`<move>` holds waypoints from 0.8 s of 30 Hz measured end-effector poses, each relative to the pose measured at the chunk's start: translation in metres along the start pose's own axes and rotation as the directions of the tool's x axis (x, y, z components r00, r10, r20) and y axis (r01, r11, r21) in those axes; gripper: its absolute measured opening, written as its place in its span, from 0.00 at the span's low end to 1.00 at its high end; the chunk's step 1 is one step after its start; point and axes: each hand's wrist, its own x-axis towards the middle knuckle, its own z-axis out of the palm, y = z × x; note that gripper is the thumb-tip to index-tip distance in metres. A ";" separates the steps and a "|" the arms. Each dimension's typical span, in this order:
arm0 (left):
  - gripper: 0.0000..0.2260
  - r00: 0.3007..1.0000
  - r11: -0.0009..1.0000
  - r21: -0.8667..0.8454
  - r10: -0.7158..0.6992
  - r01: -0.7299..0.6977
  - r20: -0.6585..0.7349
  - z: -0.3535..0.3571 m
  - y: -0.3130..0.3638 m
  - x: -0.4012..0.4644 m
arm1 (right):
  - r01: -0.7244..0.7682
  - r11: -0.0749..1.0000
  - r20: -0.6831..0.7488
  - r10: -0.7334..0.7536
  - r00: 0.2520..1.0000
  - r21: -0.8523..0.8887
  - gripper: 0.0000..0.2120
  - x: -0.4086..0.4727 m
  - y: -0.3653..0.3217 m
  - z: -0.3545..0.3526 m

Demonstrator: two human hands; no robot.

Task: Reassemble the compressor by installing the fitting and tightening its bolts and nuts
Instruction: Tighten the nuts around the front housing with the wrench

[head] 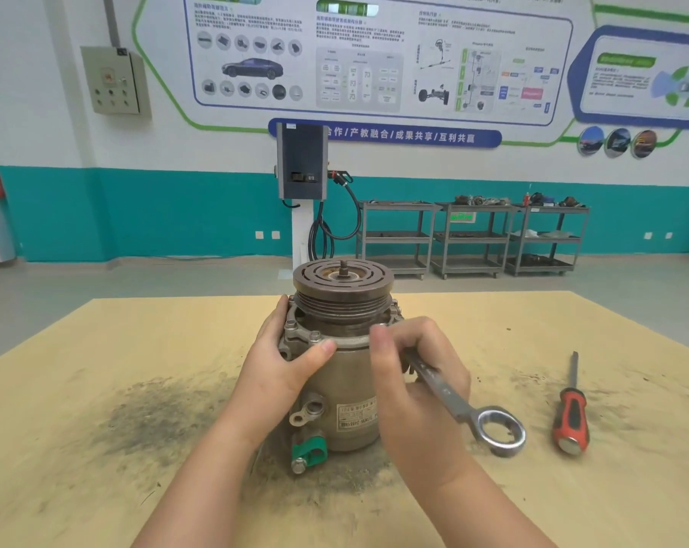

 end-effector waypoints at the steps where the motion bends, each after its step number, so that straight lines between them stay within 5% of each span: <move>1: 0.25 1.000 1.000 0.000 0.003 -0.003 -0.002 0.000 0.000 0.000 | -0.024 1.000 0.007 0.024 1.000 0.011 0.18 0.000 -0.002 0.000; 4: 0.24 1.000 1.000 -0.004 0.004 -0.004 -0.020 0.001 0.001 0.000 | -0.017 1.000 0.034 0.016 0.999 0.019 0.22 0.008 -0.006 -0.004; 7: 0.27 0.999 1.000 -0.002 -0.014 0.014 -0.038 0.000 0.000 0.000 | -0.133 0.976 -0.125 0.156 0.980 0.175 0.17 0.027 -0.004 -0.016; 11: 0.37 0.999 1.000 0.008 -0.012 0.013 -0.036 0.000 -0.003 0.001 | -0.507 0.684 -0.097 0.640 0.762 0.525 0.08 0.045 0.012 -0.027; 13: 0.38 0.999 1.000 0.019 -0.017 0.018 -0.037 0.000 -0.003 0.001 | -0.602 0.527 -0.017 0.760 0.649 0.600 0.07 0.048 0.021 -0.027; 18: 0.29 0.999 0.999 -0.023 -0.035 0.035 0.014 -0.002 -0.001 0.001 | -0.694 0.263 0.196 0.839 0.507 0.670 0.08 0.056 0.034 -0.028; 21: 0.38 0.998 0.997 -0.069 -0.045 0.047 0.041 -0.003 -0.001 0.002 | -0.753 0.134 0.328 0.841 0.430 0.644 0.08 0.061 0.040 -0.028; 24: 0.50 0.997 0.996 -0.066 -0.055 0.058 0.048 -0.003 -0.001 0.002 | -0.744 0.173 0.289 0.846 0.447 0.645 0.07 0.059 0.040 -0.026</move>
